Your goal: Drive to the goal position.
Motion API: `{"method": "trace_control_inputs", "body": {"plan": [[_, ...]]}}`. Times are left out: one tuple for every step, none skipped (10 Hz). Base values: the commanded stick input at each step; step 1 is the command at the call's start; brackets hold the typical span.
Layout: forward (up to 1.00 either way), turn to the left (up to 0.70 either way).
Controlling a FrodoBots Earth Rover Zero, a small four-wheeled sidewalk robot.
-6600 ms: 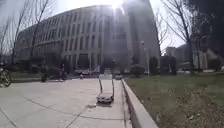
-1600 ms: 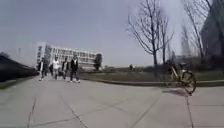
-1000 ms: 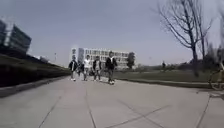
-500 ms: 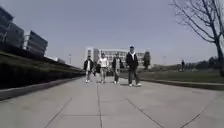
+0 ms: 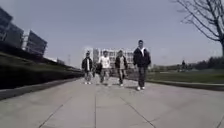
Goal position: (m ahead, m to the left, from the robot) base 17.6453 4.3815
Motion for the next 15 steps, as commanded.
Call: {"method": "trace_control_inputs", "body": {"plan": [[0.70,0.00],[0.70,0.00],[0.70,0.00],[0.70,0.07],[0.70,0.27],[0.70,0.35],[0.70,0.35],[0.70,0.35],[0.70,0.35],[0.70,0.35],[0.70,0.35],[0.70,0.35],[0.70,0.35],[0.70,0.35],[0.70,0.35]]}}
